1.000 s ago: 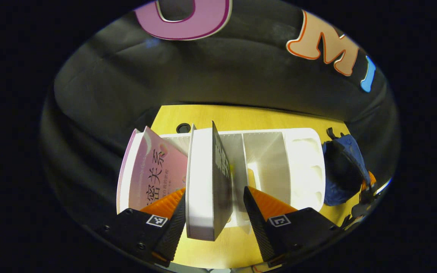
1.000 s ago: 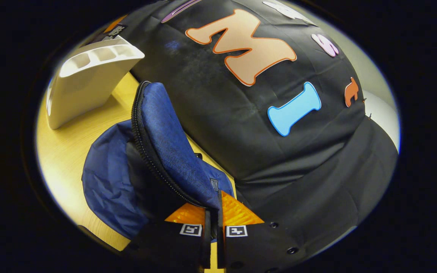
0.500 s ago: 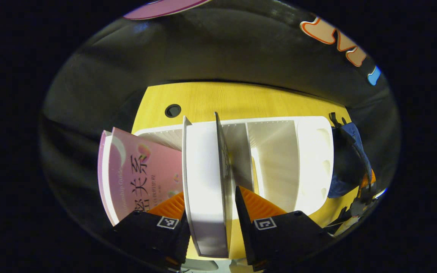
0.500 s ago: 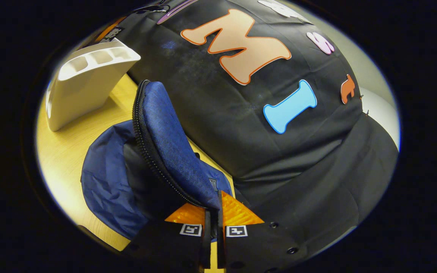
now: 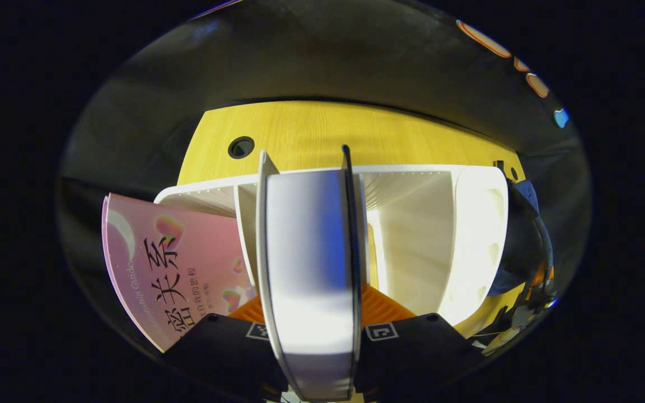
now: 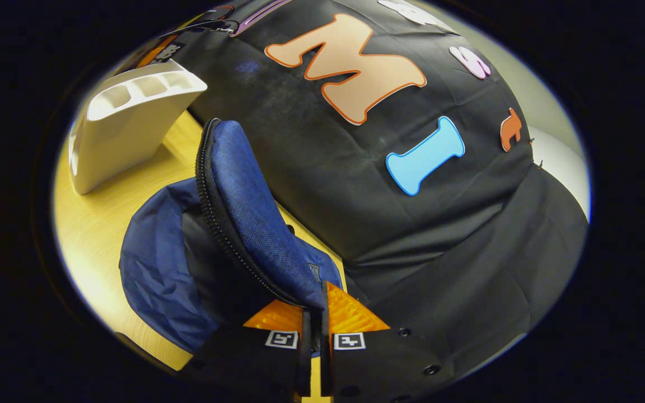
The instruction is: Open the schoolbag, grab two books from the bookshelf and put them into the schoolbag.
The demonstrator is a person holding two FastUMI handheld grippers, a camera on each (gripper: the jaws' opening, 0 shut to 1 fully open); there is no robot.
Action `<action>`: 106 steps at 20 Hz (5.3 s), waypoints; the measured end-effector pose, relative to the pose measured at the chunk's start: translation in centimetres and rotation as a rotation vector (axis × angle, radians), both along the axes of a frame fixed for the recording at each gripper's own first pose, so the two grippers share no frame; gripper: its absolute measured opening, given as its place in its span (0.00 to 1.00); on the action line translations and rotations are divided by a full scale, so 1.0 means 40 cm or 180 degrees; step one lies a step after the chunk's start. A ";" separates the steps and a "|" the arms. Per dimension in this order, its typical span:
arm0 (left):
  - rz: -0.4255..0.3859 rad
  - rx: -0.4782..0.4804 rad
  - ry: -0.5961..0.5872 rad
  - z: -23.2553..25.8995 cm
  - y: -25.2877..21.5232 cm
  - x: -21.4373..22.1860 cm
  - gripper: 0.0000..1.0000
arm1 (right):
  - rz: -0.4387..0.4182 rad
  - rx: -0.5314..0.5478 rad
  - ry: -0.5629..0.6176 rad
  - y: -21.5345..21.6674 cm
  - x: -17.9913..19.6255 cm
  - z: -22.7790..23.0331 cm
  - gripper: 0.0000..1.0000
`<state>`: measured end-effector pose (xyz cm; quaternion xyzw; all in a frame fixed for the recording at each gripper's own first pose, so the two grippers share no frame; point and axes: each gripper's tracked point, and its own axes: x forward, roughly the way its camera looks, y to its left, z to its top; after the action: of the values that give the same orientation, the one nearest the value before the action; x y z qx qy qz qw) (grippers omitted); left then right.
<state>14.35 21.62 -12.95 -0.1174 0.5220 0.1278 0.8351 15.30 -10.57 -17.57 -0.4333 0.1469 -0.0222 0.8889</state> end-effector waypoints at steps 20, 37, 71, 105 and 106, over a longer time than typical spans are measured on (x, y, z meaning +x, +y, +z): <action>0.0371 -0.0470 0.0369 0.061 -0.067 -0.134 0.43 | 0.0041 0.0033 0.0004 -0.004 -0.014 -0.009 0.10; 0.0706 -0.0773 -0.0100 0.344 -0.239 -0.386 0.45 | 0.0161 0.0320 -0.0059 -0.030 -0.020 0.016 0.10; -0.0256 -0.2574 -0.1972 0.053 -1.028 0.300 0.47 | 0.0147 0.1618 -0.0235 -0.058 0.004 0.110 0.11; 0.0100 -0.2277 -0.1494 -0.170 -1.031 0.373 0.96 | -0.0146 0.1869 -0.0222 -0.082 -0.034 0.082 0.14; 0.0098 -0.2219 -0.1484 -0.162 -1.027 0.360 0.96 | -0.0146 0.1852 -0.0216 -0.083 -0.034 0.084 0.17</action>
<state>28.75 -19.46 -19.44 -0.4265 0.3293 -0.0741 0.8392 13.94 -13.87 -14.20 -0.1557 0.1271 -0.0138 0.9795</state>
